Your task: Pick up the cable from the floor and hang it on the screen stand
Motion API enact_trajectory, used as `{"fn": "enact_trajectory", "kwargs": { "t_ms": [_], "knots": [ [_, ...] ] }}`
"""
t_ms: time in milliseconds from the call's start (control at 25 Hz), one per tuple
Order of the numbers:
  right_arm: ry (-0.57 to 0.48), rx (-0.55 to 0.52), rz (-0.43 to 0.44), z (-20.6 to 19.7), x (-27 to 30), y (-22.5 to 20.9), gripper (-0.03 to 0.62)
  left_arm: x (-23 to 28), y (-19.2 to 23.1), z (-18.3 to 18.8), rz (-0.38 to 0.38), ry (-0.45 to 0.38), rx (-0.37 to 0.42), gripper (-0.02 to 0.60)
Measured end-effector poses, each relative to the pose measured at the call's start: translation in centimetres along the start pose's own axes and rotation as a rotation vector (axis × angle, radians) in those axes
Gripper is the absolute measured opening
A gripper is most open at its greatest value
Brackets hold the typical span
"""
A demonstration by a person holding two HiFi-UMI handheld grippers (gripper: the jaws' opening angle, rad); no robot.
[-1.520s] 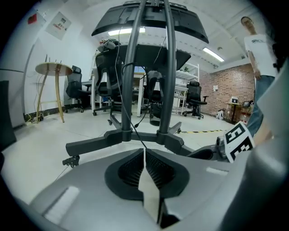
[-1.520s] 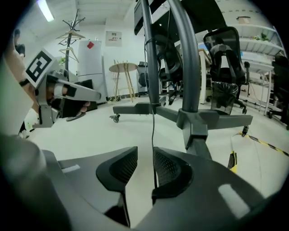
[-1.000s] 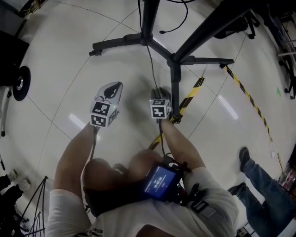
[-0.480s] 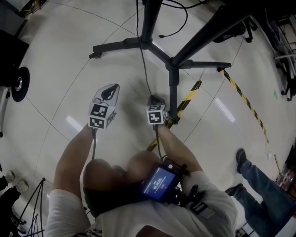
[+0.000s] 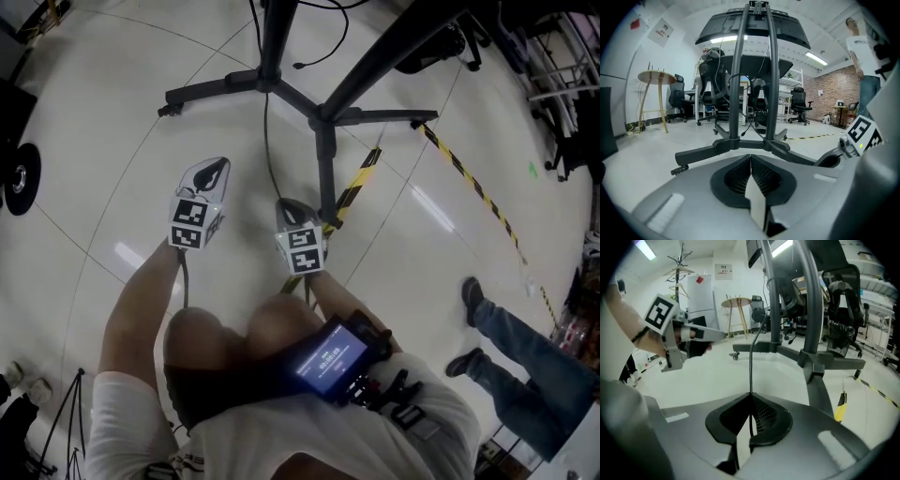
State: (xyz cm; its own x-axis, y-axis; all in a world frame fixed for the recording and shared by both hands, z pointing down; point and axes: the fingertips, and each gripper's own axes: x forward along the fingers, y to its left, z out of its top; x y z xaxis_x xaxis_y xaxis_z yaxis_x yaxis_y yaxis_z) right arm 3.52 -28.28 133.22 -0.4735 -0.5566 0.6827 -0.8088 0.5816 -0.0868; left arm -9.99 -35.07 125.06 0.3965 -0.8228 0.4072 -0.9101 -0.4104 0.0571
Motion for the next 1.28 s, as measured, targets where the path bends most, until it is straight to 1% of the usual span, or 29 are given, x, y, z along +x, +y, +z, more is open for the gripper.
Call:
{"fn": "enact_trajectory", "kwargs": {
  "t_ms": [160,320,440,600,800,920,1080,1280],
  "knots": [
    [-0.079,-0.021,0.009,4.8,-3.9,0.7,0.02,-0.9,-0.1,3.2,0.017,-0.035,0.02,0.003],
    [-0.111,-0.088,0.017,10.1,-8.4,1.9,0.021,-3.5,-0.5,8.5,0.037,-0.068,0.049,0.003],
    [-0.124,-0.152,0.016,14.5,-12.3,3.1,0.02,-6.4,-0.3,13.0,0.06,-0.076,0.037,0.003],
    [-0.148,-0.197,0.023,22.2,-18.5,4.9,0.021,-11.0,0.5,21.3,0.108,-0.099,0.021,0.003],
    [-0.176,-0.266,0.043,32.1,-28.1,8.6,0.021,-18.6,-0.6,31.4,0.125,-0.113,0.019,0.003],
    [-0.235,-0.335,0.05,39.7,-33.4,10.1,0.021,-22.4,-0.1,38.5,0.162,-0.153,0.007,0.003],
    [-0.317,-0.395,0.059,49.4,-40.7,12.3,0.021,-27.6,0.3,47.7,0.203,-0.199,0.01,0.003],
    [-0.417,-0.468,0.075,58.9,-49.9,15.7,0.021,-33.9,0.3,57.1,0.249,-0.263,-0.007,0.003]
  ]
}}
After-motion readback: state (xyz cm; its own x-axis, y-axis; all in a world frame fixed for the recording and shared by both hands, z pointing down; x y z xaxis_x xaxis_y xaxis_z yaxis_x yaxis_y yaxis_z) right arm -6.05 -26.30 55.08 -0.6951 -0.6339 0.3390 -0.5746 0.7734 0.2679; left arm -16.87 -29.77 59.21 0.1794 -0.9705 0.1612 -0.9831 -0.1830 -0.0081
